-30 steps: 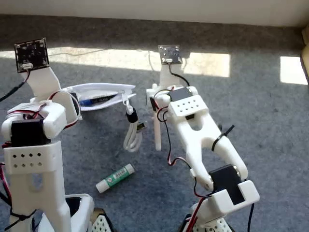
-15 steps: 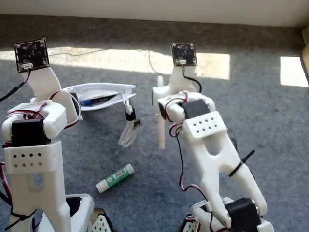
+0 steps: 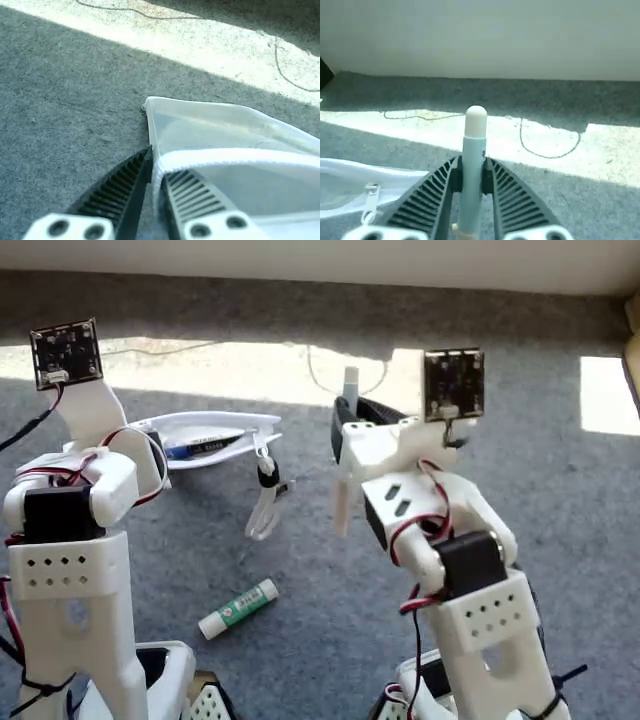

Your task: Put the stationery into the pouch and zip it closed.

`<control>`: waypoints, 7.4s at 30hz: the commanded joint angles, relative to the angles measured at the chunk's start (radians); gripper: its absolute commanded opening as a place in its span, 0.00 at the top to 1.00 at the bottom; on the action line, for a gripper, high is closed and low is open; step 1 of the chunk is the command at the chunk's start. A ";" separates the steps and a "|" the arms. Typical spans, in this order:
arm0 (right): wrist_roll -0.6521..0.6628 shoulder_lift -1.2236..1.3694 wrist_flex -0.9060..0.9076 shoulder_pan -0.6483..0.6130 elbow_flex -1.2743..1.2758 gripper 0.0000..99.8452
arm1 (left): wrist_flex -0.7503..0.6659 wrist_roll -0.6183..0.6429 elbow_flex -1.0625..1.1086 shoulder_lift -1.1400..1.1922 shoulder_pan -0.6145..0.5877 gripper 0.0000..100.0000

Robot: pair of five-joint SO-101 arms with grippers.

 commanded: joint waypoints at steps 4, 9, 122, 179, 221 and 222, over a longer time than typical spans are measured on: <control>-0.012 -0.200 -0.001 -0.015 -0.015 0.99 | -0.023 -0.009 -0.028 -0.030 0.015 0.99; -0.008 -0.271 -0.007 -0.113 -0.019 0.99 | -0.021 -0.011 -0.028 -0.030 0.015 0.99; 0.241 -0.259 0.010 -0.470 0.033 0.88 | -0.023 -0.012 0.007 -0.030 -0.137 0.99; 0.640 0.788 0.234 -0.750 -0.004 0.74 | -0.023 -0.008 0.008 -0.030 -0.361 0.99; 0.640 0.777 0.226 -0.533 0.004 0.98 | -0.015 -0.011 0.010 -0.028 -0.361 0.99; 0.640 0.746 0.228 -0.521 0.007 0.98 | -0.015 -0.011 0.010 -0.028 -0.361 0.99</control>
